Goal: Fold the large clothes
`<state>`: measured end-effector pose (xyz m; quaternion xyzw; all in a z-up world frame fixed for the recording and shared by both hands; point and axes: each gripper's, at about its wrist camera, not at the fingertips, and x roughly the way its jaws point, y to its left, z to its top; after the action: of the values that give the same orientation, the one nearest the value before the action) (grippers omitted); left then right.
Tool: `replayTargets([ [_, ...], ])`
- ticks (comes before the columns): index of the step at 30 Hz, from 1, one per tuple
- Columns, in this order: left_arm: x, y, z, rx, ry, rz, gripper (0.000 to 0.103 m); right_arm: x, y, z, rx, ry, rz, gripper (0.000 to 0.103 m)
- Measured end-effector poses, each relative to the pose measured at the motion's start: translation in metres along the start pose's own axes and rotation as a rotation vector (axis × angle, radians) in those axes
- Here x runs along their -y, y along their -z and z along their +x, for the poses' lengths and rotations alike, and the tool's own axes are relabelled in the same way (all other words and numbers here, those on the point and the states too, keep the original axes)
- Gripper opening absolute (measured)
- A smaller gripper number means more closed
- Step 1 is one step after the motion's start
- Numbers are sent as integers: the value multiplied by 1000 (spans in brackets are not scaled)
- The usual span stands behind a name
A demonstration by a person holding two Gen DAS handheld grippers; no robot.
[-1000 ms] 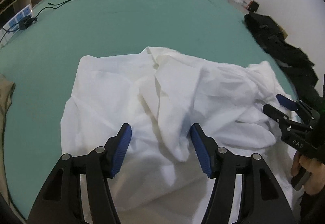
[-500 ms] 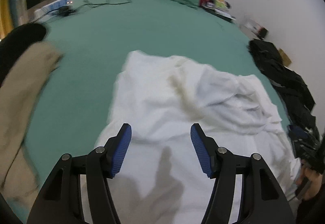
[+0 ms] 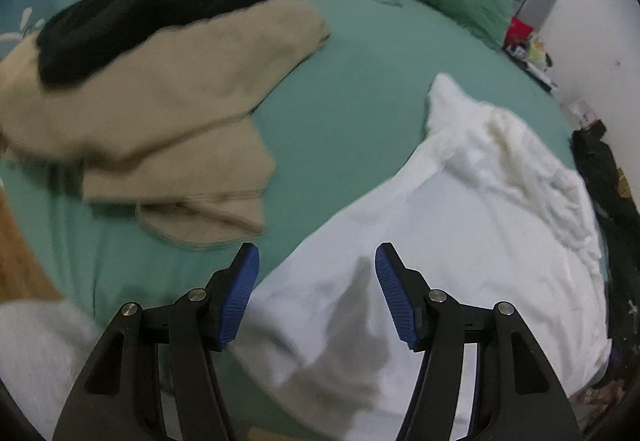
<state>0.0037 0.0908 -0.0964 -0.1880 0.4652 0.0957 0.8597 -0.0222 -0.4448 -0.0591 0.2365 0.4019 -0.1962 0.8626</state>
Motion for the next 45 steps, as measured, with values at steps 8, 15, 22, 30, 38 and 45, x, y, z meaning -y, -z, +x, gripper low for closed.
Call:
replayTargets([
  [8, 7, 12, 9, -21, -61, 71, 68, -1, 12, 10, -17, -4, -46, 79],
  [15, 17, 23, 7, -44, -80, 150, 70, -21, 23, 19, -51, -69, -129, 36],
  [22, 17, 26, 1, -59, -46, 160, 6, -34, 30, 19, -56, -101, -169, 6],
  [30, 12, 27, -42, 13, 2, 119, 3, -38, 28, -18, 73, -102, -187, 5],
  [38, 7, 16, -90, 80, 50, 133, 3, -40, 30, -57, 161, -128, -181, 4],
  [45, 10, 2, -128, 143, 91, 124, 3, -41, 31, -90, 222, -159, -189, 4],
])
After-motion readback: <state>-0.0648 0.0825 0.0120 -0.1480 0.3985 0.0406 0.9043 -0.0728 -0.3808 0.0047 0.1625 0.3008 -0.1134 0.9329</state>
